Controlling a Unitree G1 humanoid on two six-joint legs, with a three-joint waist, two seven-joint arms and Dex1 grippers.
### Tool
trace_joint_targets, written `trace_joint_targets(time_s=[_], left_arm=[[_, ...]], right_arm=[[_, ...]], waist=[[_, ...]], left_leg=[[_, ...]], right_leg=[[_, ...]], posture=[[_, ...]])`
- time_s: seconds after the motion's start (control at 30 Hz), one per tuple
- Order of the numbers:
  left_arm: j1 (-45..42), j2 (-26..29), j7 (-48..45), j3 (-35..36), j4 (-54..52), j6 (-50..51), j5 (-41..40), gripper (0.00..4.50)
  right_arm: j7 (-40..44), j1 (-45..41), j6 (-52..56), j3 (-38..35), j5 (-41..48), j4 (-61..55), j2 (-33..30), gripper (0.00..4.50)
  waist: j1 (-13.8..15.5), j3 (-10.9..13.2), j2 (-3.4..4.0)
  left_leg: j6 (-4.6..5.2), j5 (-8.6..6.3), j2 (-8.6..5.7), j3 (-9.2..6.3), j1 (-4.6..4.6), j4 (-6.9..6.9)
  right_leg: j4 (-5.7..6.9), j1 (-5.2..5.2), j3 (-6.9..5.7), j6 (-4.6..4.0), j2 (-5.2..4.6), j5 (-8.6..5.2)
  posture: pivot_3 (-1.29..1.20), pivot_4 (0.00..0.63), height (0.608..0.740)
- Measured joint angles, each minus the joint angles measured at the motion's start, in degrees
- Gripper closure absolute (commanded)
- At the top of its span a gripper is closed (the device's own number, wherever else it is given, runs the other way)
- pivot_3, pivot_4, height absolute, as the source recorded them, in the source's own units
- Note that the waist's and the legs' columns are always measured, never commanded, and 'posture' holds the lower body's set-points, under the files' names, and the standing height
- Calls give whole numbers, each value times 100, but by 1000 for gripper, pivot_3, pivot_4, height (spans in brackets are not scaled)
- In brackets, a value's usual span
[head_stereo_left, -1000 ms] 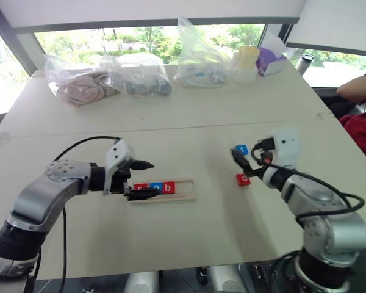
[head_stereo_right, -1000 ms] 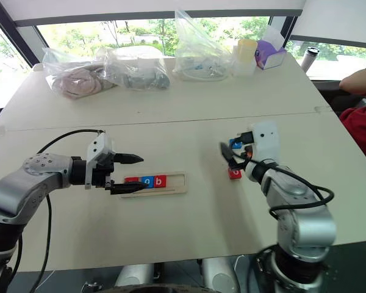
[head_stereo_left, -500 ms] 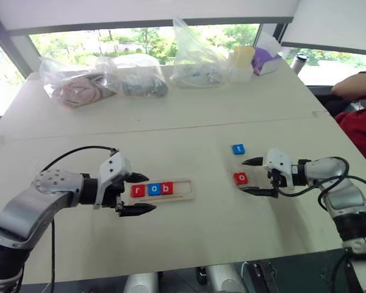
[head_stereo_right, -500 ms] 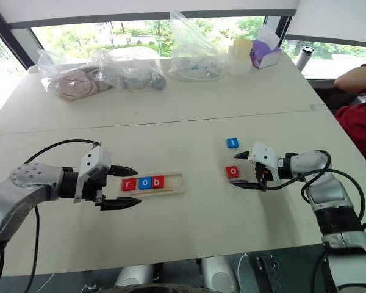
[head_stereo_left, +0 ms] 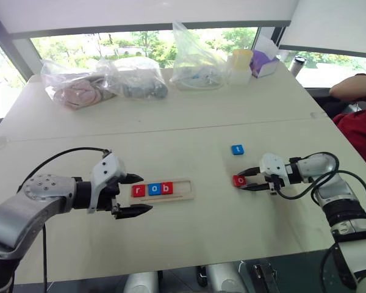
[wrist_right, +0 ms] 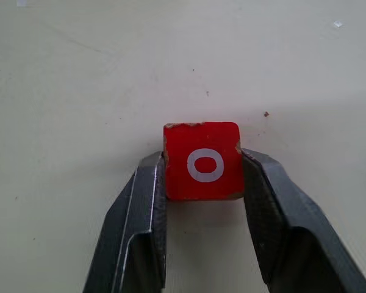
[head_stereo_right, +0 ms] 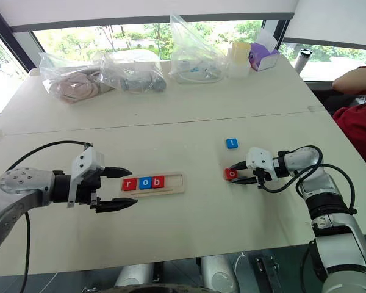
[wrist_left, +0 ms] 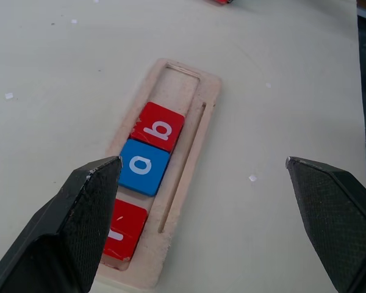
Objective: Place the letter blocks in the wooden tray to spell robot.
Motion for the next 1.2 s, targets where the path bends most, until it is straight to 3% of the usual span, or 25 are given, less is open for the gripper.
trace_joint_targets(time_s=[0.07,0.13,0.23,0.4,0.6,0.73,1.2], left_arm=[[68,67,-29,117,20,-8,3,0],[184,266,-84,316,125,-29,13,0],[469,508,-212,598,181,-92,35,0],[716,594,-283,712,265,-154,87,0],[658,503,-117,717,201,-152,73,0],[873,385,5,721,78,-135,26,0],[861,223,228,696,2,-127,10,0]], right_arm=[[-153,60,573,-9,64,-385,16,3340],[-531,73,2128,0,499,-1512,306,3340],[-810,-19,3293,300,852,-3152,607,3340],[-1522,-71,3469,1140,112,-3569,1058,3340],[-1775,-63,3552,1602,-206,-3565,1250,3340],[-1868,-97,3562,1717,-336,-3478,1384,3340],[-1888,-135,3472,1776,-415,-3404,1397,3340]], waist=[[-4,1,0],[-40,5,7],[-28,7,14],[82,7,13],[127,6,12],[144,6,11],[155,5,10]], left_leg=[[0,0,2,0,-3,0],[0,0,14,0,-6,-4],[0,0,17,-8,-7,-13],[-2,0,8,-9,-32,-15],[-2,0,1,-3,-61,-10],[-2,0,2,-2,-98,-7],[-2,1,2,-4,-97,-6]], right_leg=[[4,-7,0,-2,2,1],[17,-31,19,-16,2,10],[31,-42,7,-14,9,3],[20,-50,-11,-25,0,-15],[2,-65,-6,-19,-16,-4],[6,-101,-10,-30,-11,8],[8,-100,-12,-32,-4,9]], posture=[[0,150,740],[0,150,740],[0,150,740],[0,150,740],[0,150,740],[0,150,740],[0,150,740]])
